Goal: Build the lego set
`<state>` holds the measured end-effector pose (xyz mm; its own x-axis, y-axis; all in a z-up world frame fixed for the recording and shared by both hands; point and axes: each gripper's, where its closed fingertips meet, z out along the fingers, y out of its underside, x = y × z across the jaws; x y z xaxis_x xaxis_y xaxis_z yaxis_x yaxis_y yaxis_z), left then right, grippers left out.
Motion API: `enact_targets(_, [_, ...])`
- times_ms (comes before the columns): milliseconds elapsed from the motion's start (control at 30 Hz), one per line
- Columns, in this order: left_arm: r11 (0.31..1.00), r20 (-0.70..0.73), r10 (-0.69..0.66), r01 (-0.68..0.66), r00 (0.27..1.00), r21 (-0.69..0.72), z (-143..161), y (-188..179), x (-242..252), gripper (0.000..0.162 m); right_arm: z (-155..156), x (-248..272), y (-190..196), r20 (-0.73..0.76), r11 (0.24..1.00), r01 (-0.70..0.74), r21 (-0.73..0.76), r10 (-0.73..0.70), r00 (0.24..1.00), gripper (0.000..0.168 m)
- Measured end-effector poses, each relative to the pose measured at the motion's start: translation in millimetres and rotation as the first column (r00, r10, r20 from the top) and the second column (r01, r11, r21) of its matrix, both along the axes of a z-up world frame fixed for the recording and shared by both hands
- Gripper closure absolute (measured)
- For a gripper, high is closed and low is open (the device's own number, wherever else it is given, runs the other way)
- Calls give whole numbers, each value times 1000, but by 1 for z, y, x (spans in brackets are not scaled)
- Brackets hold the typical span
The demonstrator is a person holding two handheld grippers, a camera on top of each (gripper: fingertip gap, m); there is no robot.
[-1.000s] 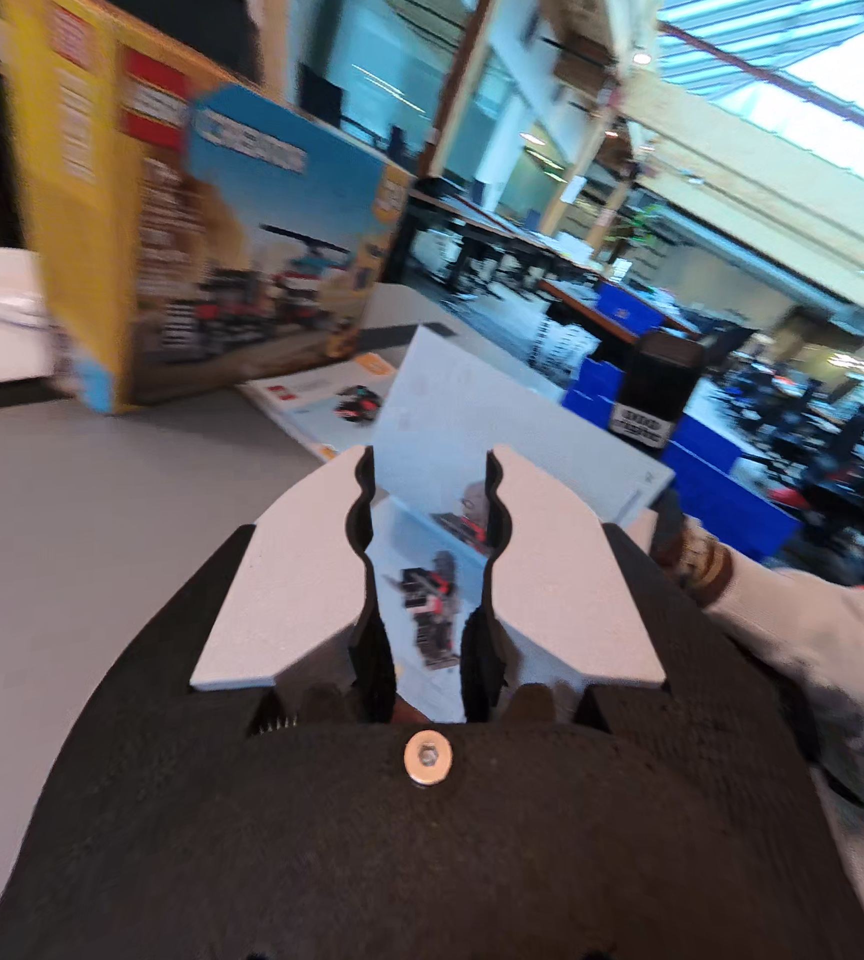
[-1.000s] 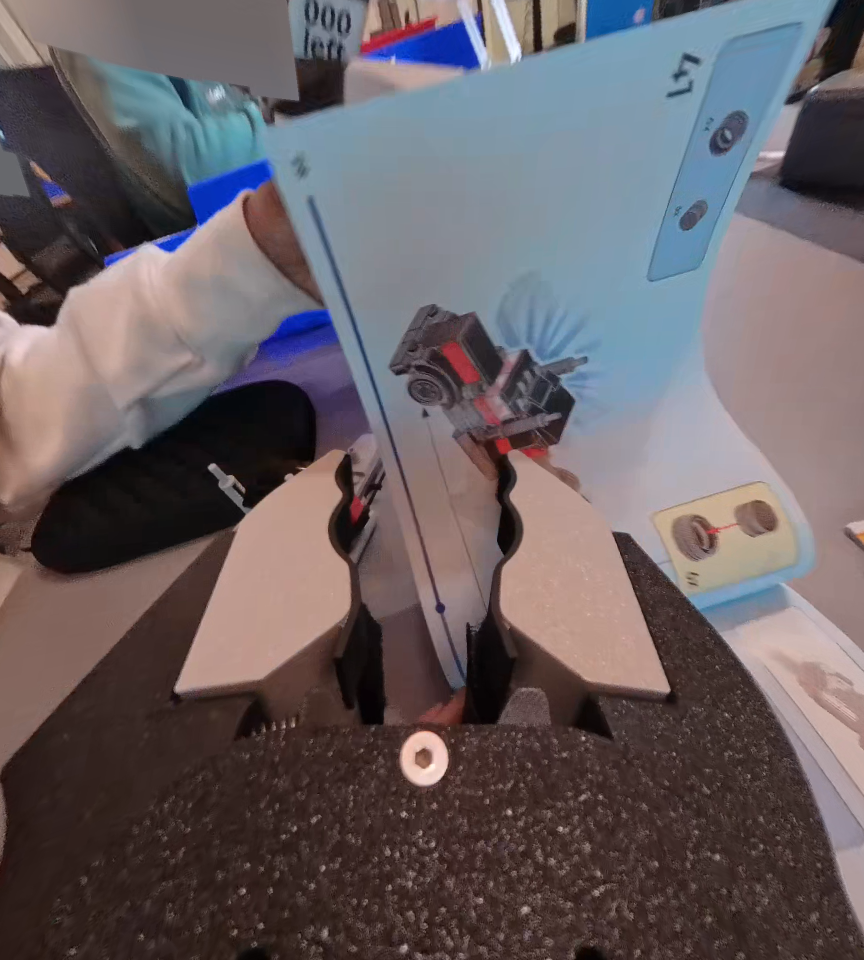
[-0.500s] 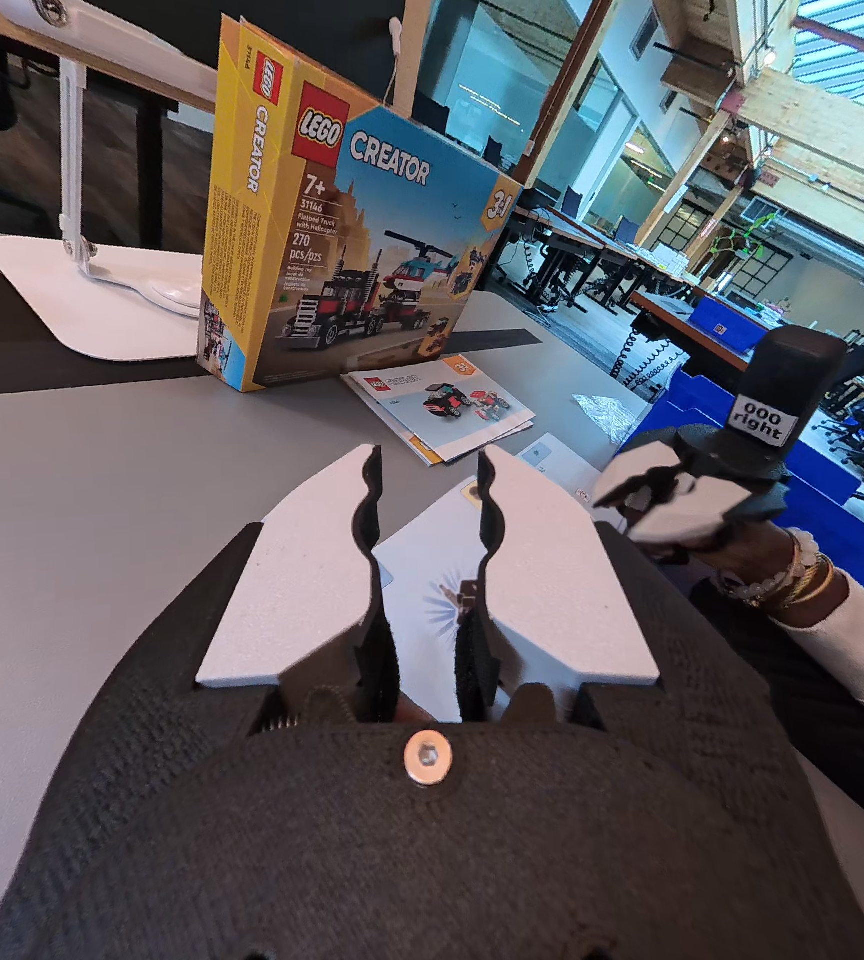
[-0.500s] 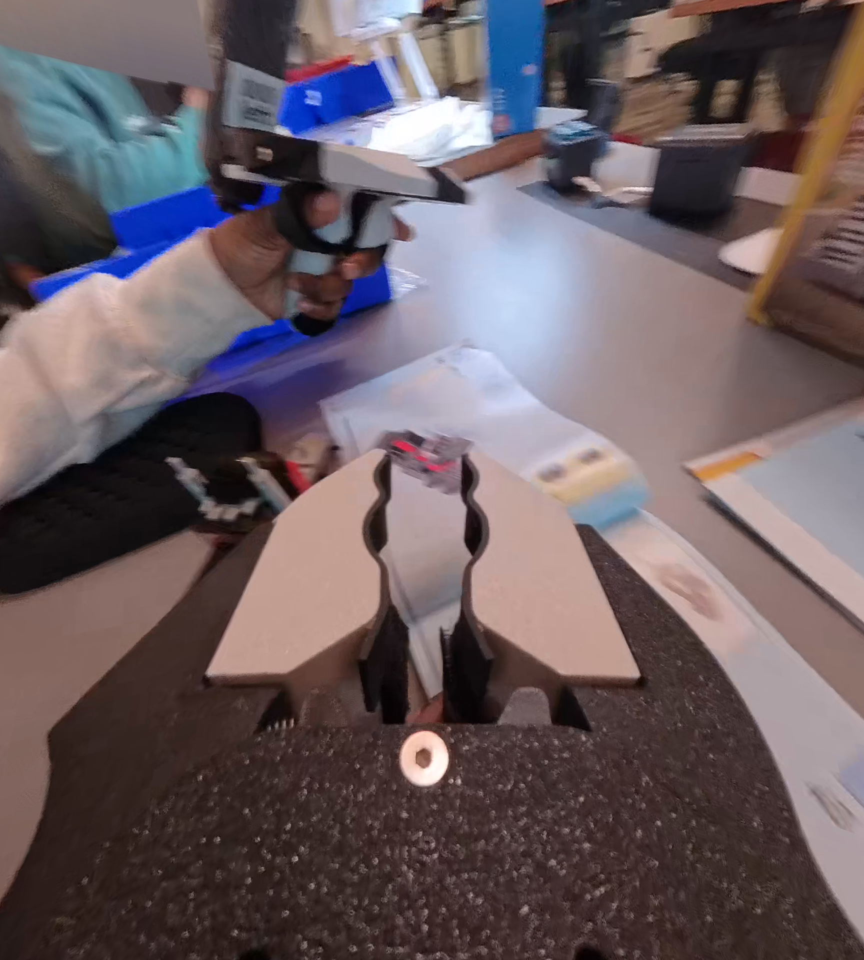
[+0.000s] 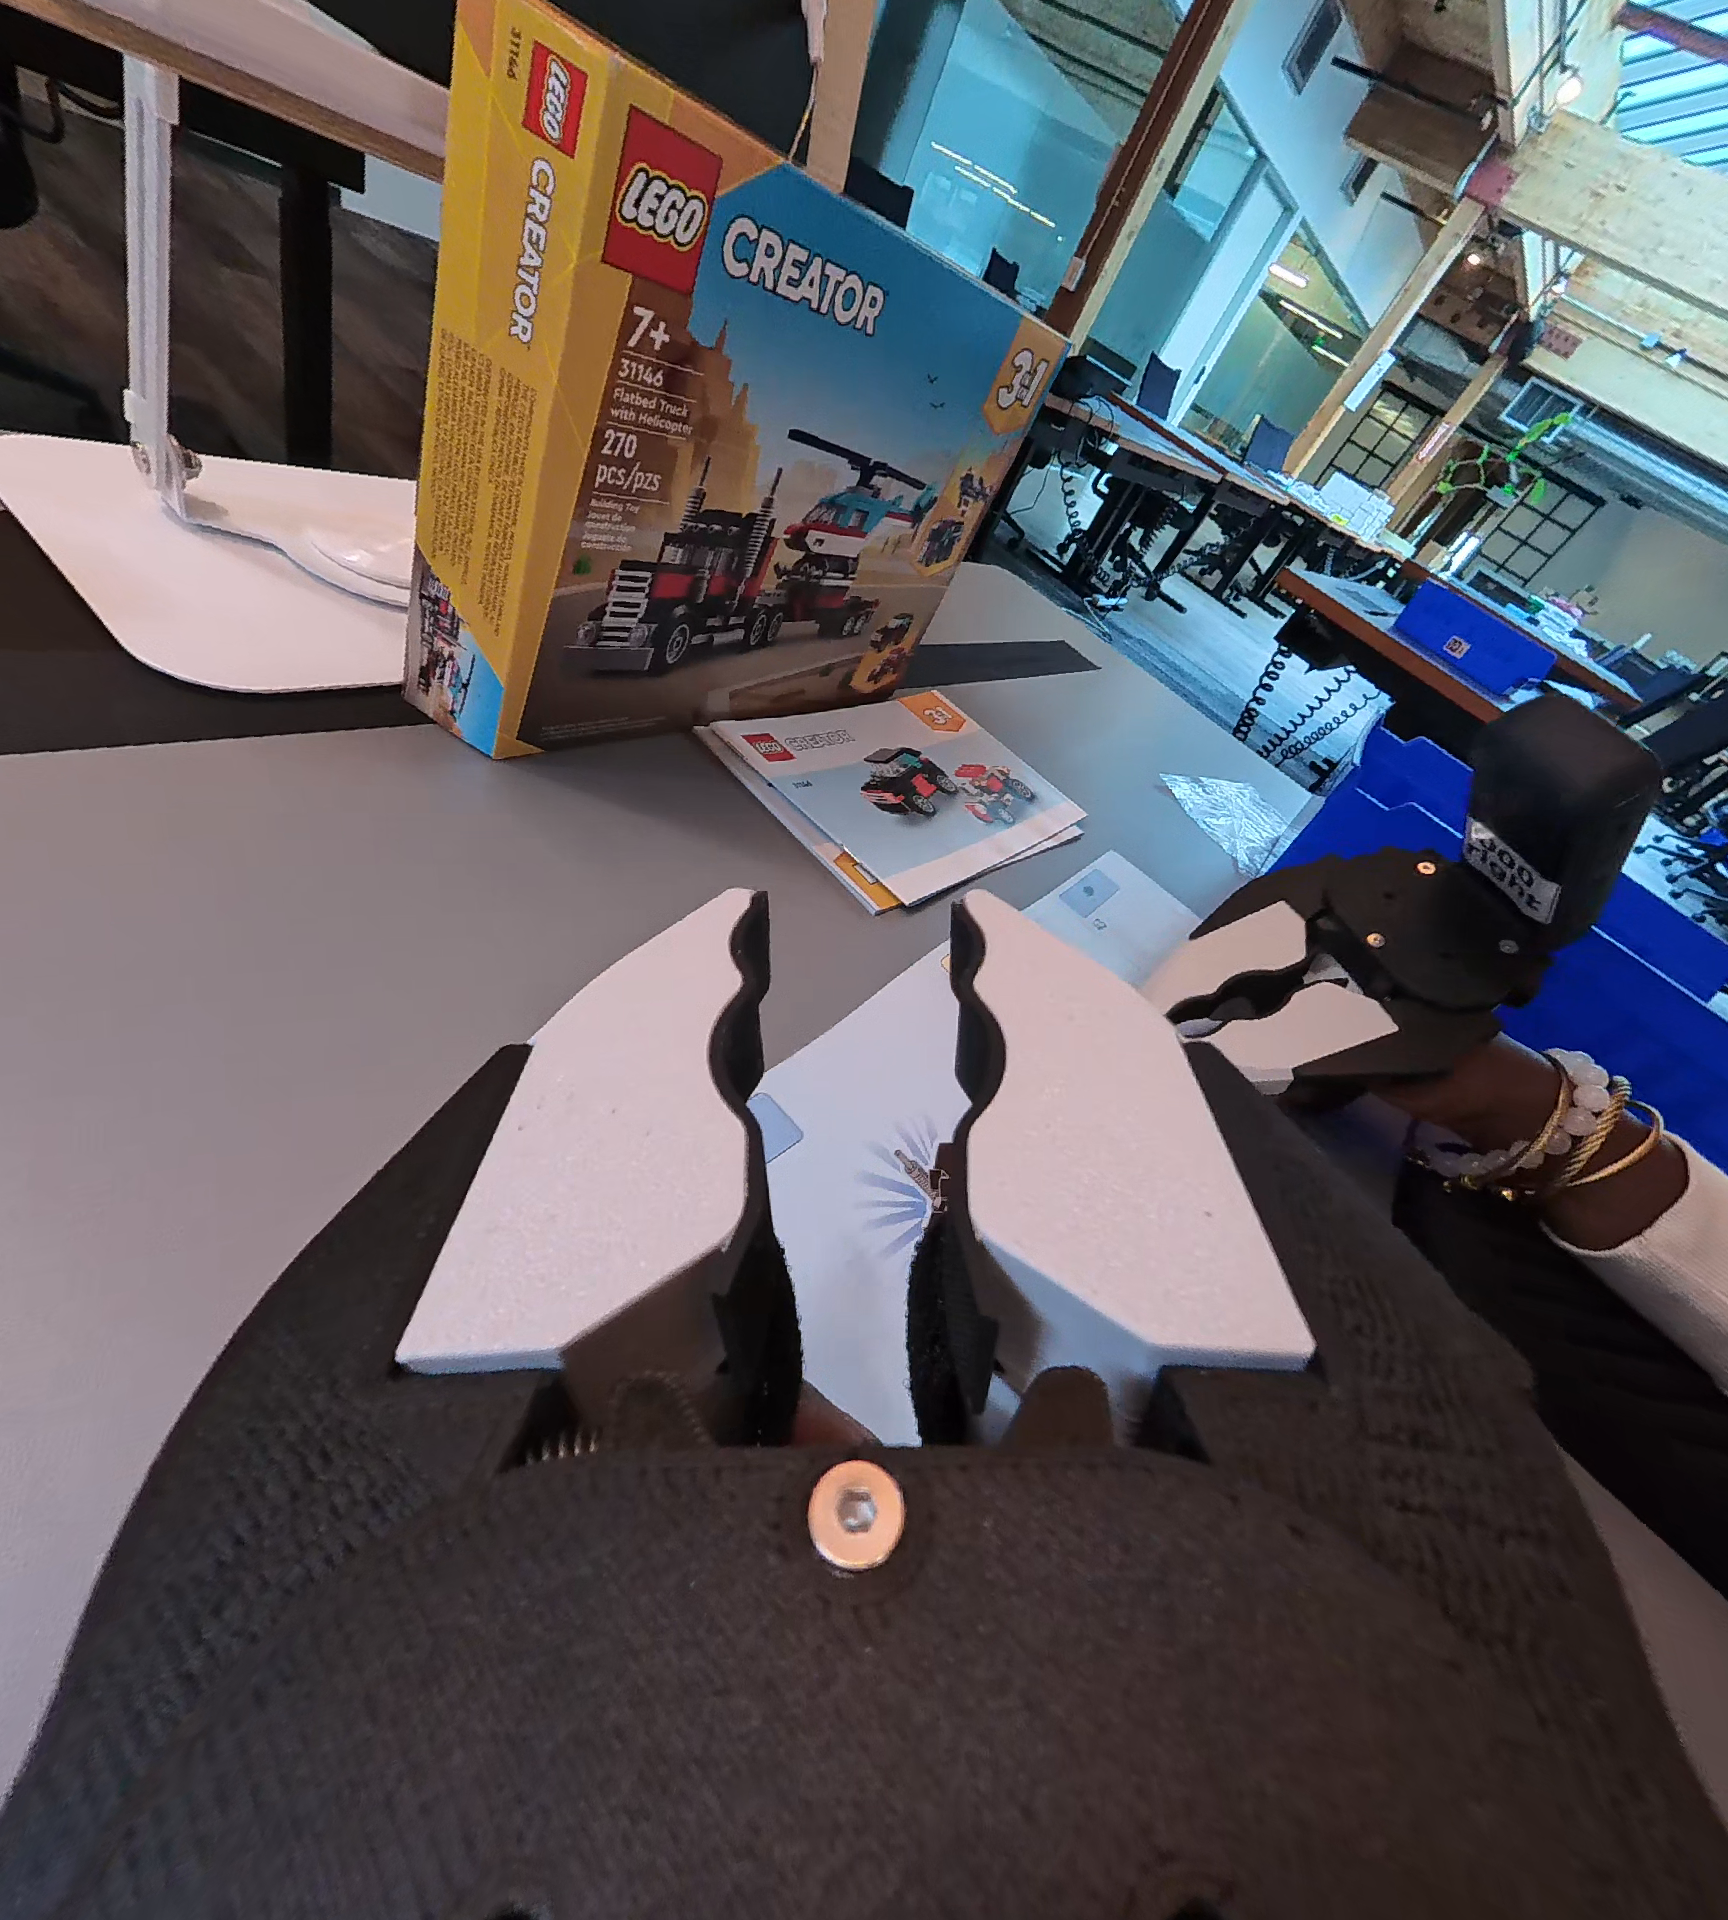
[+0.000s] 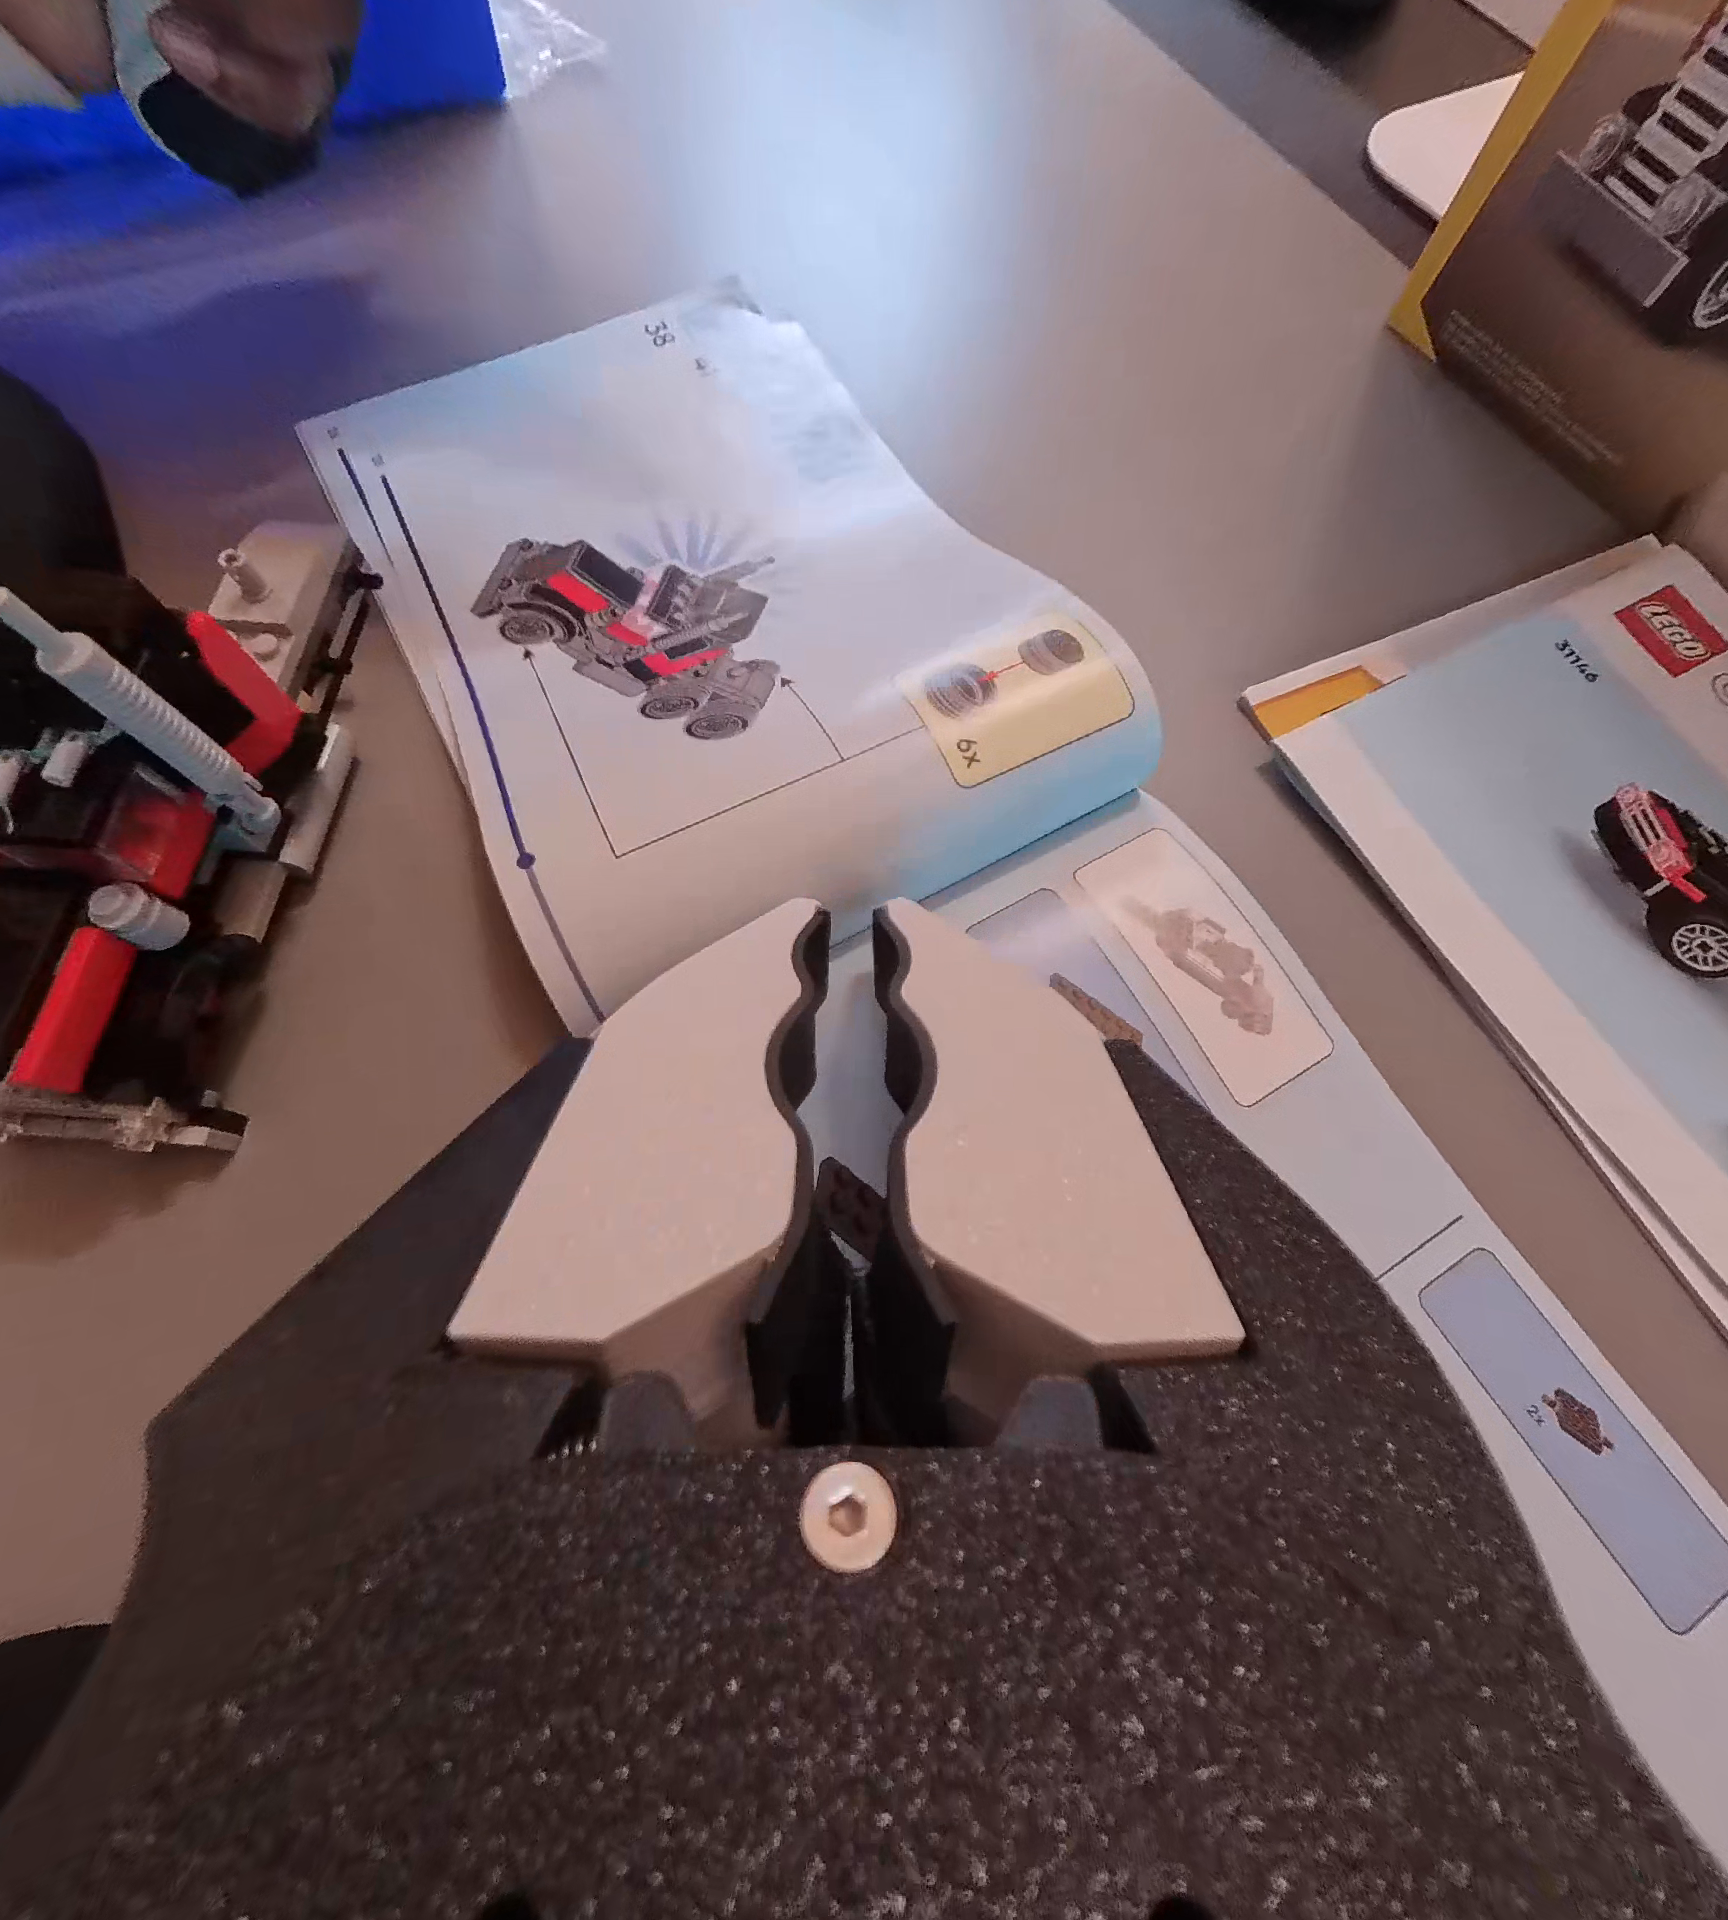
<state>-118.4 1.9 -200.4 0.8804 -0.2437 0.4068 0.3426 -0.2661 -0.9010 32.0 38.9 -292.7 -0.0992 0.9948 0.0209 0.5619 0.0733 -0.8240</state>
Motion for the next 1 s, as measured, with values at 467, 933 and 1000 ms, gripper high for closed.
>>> enact_targets(467, [999, -14, -28, 27, 1000, -36, -7, 2, 7, 128, -5, -5, -8, 36, 999, -36, 19, 36, 999, 158])
enact_targets(933, [877, -282, -454, 367, 845, -312, -58, 1, 94, 149, -13, -9, -12, 94, 999, -52, 6, 51, 994, 165])
enact_targets(1000, [847, -351, -510, 389, 785, -362, -69, 8, 105, 156, -13, -9, -11, 97, 999, -44, -30, 47, 994, 166])
